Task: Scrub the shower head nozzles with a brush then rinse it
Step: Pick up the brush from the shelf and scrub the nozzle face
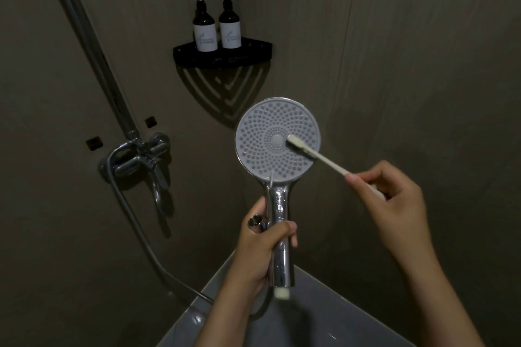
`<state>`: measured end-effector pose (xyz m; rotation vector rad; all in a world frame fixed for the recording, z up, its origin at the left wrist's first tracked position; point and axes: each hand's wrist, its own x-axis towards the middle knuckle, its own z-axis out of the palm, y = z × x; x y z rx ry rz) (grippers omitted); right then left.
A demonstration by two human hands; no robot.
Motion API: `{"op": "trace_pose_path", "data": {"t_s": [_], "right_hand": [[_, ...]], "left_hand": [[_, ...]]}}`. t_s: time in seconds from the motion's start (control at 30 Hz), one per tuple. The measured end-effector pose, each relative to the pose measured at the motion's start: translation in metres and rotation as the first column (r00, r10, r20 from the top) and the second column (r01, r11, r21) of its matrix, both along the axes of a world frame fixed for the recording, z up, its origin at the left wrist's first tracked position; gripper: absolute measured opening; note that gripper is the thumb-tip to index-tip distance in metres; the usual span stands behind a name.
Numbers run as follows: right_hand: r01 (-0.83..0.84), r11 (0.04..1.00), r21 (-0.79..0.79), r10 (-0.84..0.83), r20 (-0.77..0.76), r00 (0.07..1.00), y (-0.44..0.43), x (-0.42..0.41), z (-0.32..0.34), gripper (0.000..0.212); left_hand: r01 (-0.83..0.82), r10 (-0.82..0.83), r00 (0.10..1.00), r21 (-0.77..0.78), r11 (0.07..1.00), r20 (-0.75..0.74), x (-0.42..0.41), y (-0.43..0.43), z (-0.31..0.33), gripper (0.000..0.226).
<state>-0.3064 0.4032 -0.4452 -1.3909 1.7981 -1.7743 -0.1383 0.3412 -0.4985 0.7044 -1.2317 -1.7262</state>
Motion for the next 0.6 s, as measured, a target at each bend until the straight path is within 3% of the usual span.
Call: {"op": "trace_pose_path", "data": {"t_s": [0.2, 0.4, 0.47, 0.6], "right_hand": [[0.142, 0.989, -0.047, -0.142, 0.009, 0.990, -0.001, -0.005, -0.001, 0.016], [0.179, 0.980, -0.090, -0.175, 0.057, 0.983, -0.002, -0.013, -0.003, 0.014], [0.098, 0.993, -0.065, -0.092, 0.093, 0.991, -0.001, -0.016, -0.001, 0.013], [-0.229, 0.965, 0.126, 0.225, 0.042, 0.973, 0.000, -0.008, 0.001, 0.019]], "left_hand": [[0.017, -0.017, 1.000, 0.012, 1.000, 0.000, -0.003, -0.001, -0.001, 0.041], [0.006, -0.006, 1.000, 0.017, 1.000, 0.000, -0.005, -0.003, -0.001, 0.037], [0.000, 0.000, 1.000, 0.018, 1.000, 0.000, -0.005, -0.005, 0.000, 0.036], [-0.027, 0.027, 1.000, 0.021, 0.999, -0.015, -0.006, -0.006, 0.001, 0.032]]}}
